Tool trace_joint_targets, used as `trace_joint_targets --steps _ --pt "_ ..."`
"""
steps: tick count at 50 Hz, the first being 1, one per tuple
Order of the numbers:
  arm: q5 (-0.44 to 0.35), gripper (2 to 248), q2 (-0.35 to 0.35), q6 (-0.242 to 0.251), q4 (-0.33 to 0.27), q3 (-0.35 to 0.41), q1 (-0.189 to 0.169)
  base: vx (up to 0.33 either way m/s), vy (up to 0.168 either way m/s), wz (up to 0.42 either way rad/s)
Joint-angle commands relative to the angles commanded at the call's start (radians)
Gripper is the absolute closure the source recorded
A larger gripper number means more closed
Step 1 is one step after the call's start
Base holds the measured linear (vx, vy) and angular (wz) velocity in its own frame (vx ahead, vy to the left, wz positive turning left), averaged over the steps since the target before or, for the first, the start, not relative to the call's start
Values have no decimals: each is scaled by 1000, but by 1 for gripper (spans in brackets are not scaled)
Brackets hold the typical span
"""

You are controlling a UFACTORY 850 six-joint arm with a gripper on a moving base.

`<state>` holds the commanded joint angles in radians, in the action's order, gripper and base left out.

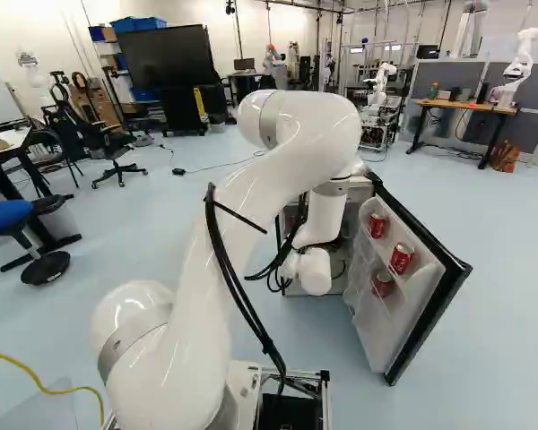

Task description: Grab a drink from the fridge

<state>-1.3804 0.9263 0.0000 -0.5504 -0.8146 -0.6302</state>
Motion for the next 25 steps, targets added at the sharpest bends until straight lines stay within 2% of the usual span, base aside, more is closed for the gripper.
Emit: trace_joint_targets --steps 25 --pt "0 3 87 0 -56 -163 15 0 0 0"
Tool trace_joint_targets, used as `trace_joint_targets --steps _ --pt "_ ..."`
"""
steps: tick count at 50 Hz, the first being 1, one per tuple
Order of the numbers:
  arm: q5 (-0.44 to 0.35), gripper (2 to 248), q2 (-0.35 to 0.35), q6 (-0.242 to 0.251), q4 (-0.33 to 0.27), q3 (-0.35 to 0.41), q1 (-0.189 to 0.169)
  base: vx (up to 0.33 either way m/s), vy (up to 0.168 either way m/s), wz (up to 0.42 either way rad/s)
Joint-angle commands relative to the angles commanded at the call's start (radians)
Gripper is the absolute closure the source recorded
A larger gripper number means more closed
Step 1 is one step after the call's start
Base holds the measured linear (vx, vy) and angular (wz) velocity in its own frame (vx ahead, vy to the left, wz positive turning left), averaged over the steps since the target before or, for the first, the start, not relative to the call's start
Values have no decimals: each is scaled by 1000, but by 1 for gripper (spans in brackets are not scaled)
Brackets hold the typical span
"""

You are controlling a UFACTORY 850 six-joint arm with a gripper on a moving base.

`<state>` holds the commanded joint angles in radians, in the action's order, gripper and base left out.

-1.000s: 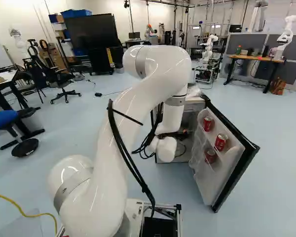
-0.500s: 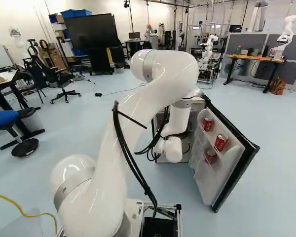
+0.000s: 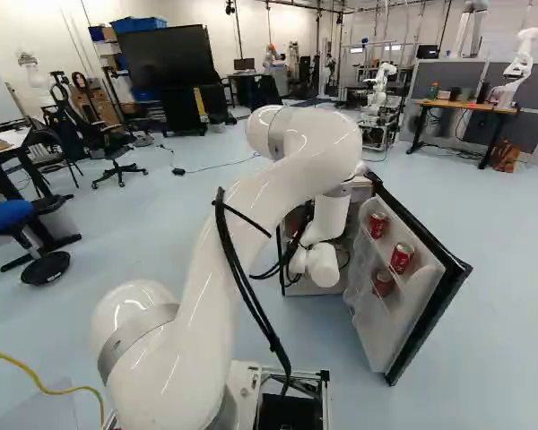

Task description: Grab a drink from the fridge

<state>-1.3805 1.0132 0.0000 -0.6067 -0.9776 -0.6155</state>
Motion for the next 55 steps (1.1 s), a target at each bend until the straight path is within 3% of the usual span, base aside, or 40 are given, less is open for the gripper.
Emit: trace_joint_targets --steps 32,55 --pt "61 3 157 0 -63 -231 49 0 0 0" --pt "131 3 242 0 -151 -370 86 0 0 0"
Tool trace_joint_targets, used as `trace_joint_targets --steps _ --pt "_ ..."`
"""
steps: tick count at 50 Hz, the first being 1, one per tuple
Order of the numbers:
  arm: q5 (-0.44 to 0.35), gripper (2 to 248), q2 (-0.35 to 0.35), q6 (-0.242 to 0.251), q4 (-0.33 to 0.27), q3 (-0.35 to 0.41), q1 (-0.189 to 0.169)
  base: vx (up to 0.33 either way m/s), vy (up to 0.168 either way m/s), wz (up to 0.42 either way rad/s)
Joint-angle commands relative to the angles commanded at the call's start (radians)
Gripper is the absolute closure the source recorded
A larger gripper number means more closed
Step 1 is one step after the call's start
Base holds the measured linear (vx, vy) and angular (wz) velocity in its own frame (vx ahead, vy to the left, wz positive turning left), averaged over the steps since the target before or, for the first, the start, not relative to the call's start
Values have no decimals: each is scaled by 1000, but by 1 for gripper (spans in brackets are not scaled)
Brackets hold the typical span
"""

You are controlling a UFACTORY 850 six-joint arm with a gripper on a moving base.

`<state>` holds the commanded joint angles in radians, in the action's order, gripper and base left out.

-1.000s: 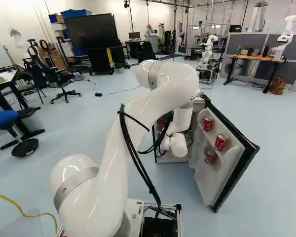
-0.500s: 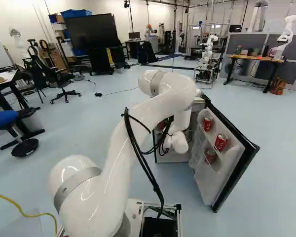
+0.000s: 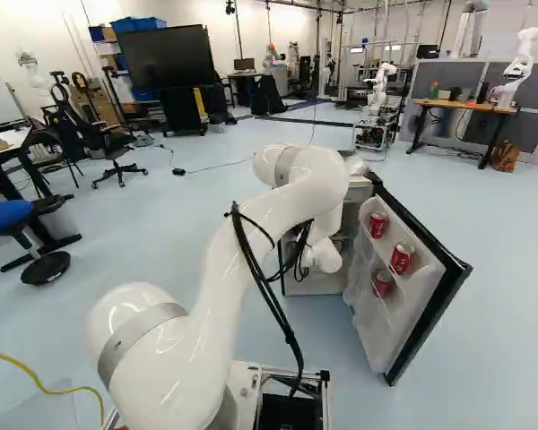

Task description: Grab a drink from the fridge

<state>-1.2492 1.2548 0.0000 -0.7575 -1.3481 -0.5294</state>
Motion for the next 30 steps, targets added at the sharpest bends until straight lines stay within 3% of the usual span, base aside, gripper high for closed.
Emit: trace_joint_targets --steps 30 --pt "8 3 59 0 -10 -48 2 0 0 0"
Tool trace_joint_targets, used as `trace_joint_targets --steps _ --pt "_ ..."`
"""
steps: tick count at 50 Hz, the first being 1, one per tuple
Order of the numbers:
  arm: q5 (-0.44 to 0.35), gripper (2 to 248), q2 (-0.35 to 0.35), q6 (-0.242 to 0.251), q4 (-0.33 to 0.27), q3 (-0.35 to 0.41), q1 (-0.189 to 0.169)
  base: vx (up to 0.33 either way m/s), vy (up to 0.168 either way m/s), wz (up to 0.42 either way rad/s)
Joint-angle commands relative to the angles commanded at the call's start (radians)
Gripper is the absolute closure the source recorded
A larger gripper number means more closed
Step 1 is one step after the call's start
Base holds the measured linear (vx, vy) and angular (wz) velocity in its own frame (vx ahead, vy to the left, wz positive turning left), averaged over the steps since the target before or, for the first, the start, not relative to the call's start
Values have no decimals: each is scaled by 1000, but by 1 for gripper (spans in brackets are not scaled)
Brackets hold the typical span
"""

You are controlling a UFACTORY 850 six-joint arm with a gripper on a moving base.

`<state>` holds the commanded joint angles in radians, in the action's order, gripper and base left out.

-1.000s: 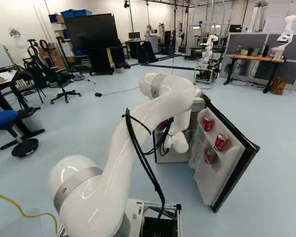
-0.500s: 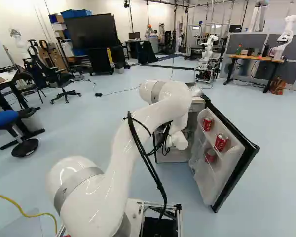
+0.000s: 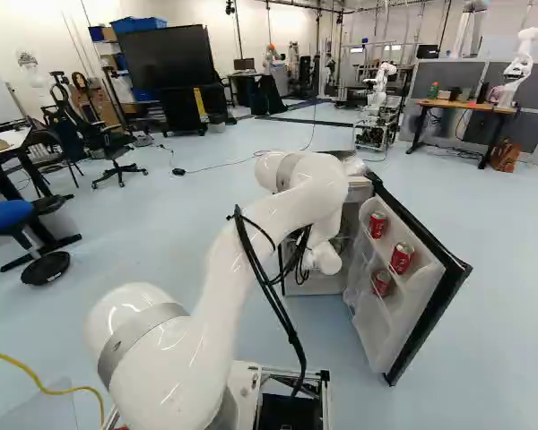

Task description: Grab a drink from the fridge

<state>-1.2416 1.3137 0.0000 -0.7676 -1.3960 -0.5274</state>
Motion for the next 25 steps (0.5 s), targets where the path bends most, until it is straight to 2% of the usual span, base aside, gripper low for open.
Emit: trace_joint_targets --steps 25 --pt "0 3 83 0 -9 -66 0 0 0 0"
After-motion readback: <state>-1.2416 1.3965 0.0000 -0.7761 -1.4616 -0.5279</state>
